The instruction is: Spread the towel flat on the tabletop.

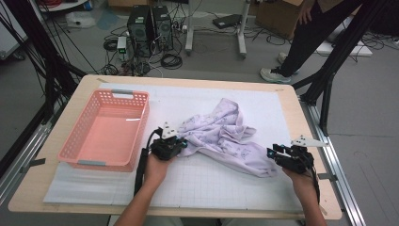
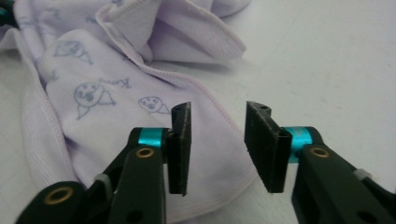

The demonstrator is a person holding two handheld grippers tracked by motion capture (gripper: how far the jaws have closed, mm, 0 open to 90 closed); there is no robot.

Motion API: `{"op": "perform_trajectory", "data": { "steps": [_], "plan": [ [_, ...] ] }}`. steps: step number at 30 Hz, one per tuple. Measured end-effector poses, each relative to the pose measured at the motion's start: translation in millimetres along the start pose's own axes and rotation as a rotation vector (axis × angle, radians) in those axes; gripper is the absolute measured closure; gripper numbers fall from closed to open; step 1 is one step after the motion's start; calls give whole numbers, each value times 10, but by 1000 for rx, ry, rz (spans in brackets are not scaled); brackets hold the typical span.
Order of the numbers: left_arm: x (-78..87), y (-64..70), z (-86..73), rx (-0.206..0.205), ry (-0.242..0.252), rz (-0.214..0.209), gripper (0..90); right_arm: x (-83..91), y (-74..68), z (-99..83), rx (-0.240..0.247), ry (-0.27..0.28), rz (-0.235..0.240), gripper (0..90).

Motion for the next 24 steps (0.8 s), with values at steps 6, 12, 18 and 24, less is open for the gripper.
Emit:
{"op": "perform_trajectory", "data": {
  "steps": [6, 12, 18, 24],
  "plan": [
    [14, -84, -17, 30, 9, 14, 818, -98, -261, 138, 49, 7, 72, 526],
    [2, -8, 13, 61, 25, -20, 524, -347, -668, 255, 130, -51, 179, 496],
    [3, 65, 32, 56, 33, -47, 498, -756, -807, 204, 212, -168, 146, 571],
    [-96, 149, -13, 38, 1, -61, 476, -1091, -700, 163, 232, -238, 74, 730]
  ]
}}
Point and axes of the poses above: each handheld gripper's, and its own axes: x roughly backward along the jaws, z roughly out of its top, y roughly to its right, the point moved 10 cm from there along -x, roughly forward along the jaws, and after that the axes turned 13 degrees about -x, right-handed, at the moved point
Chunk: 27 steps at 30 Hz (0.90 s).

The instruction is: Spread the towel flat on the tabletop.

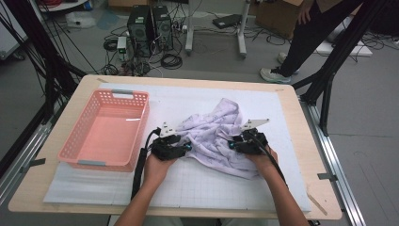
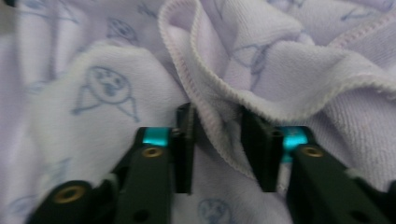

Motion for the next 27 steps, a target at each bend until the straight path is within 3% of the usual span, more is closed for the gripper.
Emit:
{"op": "perform_trajectory", "data": {
  "steps": [1, 3, 6, 14, 18, 19, 21, 23, 24, 27],
  "plan": [
    [-16, 10, -4, -6, -2, 0, 479, -9, 33, -3, -6, -4, -5, 789],
    [-42, 31, -20, -20, -15, 1, 495, 12, 127, 18, -39, 15, -9, 813],
    [-72, 58, -31, -27, -23, 0, 502, 94, 376, 31, -110, 52, -70, 816],
    [-66, 83, -5, -12, -14, 3, 472, 362, 1028, -29, -259, 128, -310, 863],
    [15, 93, 45, -8, 8, 2, 440, 587, 1346, -86, -347, 191, -439, 863],
    [38, 106, 63, -8, 18, -7, 439, 614, 1373, -95, -363, 200, -442, 862],
    [64, 150, 97, -7, 38, -24, 442, 644, 1384, -117, -384, 206, -404, 848],
    [77, 227, 126, -17, 53, -58, 472, 663, 1359, -122, -364, 207, -387, 777],
    [79, 283, 143, -19, 64, -81, 490, 675, 1331, -116, -378, 214, -363, 732],
    [54, 465, 157, -48, 69, -143, 529, 772, 1244, -82, -359, 255, -328, 662]
  ]
}}
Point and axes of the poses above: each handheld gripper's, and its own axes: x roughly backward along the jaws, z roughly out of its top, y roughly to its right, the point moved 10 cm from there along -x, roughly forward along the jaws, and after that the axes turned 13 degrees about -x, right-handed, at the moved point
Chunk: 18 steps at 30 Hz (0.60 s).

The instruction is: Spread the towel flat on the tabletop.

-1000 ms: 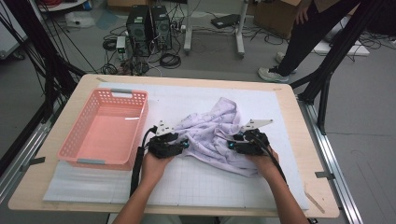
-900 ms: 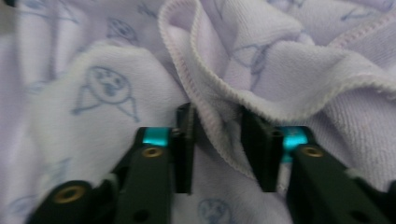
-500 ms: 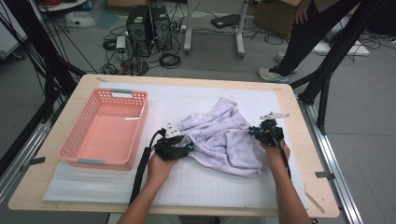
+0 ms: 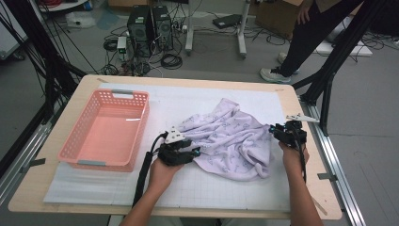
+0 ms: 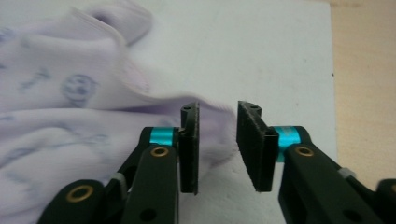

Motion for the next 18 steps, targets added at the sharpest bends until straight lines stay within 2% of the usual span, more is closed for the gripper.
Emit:
{"op": "perform_trajectory", "data": {
  "steps": [4, 6, 9, 10, 12, 14, 16, 18],
  "plan": [
    [-170, 229, -45, -35, -48, -69, 521, 188, -91, -39, 25, 19, 53, 628],
    [-268, 325, -80, -64, -86, -81, 461, 281, -133, -84, 39, 25, 77, 618],
    [-392, 456, -113, -97, -128, -97, 422, 389, -200, -168, 50, 25, 111, 605],
    [-412, 478, -106, -124, -136, -81, 396, 432, -225, -199, 64, 34, 126, 594],
    [-448, 514, -94, -151, -146, -70, 386, 486, -268, -261, 68, 35, 154, 588],
    [-478, 542, -90, -199, -157, -45, 388, 511, -298, -317, 72, 31, 171, 571],
    [-489, 568, -78, -231, -151, -41, 431, 516, -327, -361, 81, 13, 188, 567],
    [-491, 592, -66, -237, -144, -48, 571, 510, -346, -375, 87, 9, 194, 564]
  ]
}}
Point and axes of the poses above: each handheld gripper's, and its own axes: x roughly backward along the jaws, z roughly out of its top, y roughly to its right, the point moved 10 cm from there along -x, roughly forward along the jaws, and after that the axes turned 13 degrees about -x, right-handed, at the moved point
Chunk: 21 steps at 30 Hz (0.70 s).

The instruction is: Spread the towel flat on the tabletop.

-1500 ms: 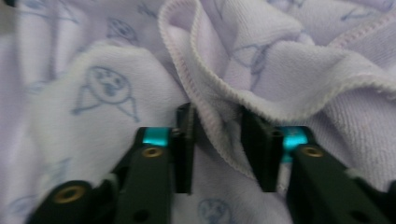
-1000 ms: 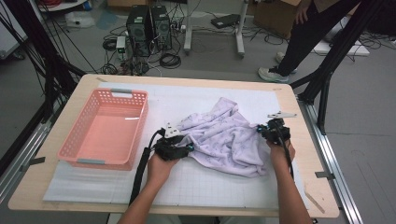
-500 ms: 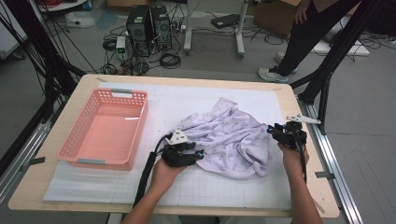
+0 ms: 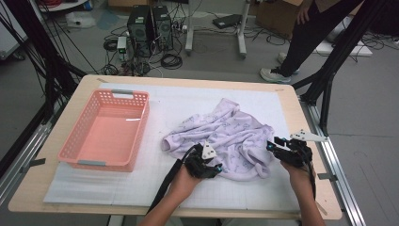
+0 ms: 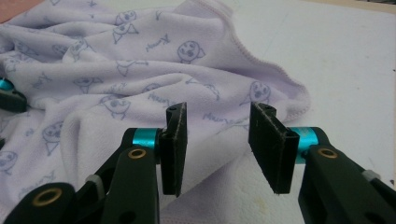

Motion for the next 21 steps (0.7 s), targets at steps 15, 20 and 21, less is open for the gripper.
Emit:
{"op": "perform_trajectory", "data": {
  "steps": [15, 20, 21],
  "plan": [
    [472, -273, -303, 124, 42, 0, 875, -50, -133, -69, 16, -32, 57, 557],
    [721, -473, -425, 171, 76, 53, 874, -132, -240, -150, 28, -81, 103, 539],
    [770, -523, -445, 188, 84, 64, 874, -153, -269, -173, 32, -94, 113, 537]
  ]
}}
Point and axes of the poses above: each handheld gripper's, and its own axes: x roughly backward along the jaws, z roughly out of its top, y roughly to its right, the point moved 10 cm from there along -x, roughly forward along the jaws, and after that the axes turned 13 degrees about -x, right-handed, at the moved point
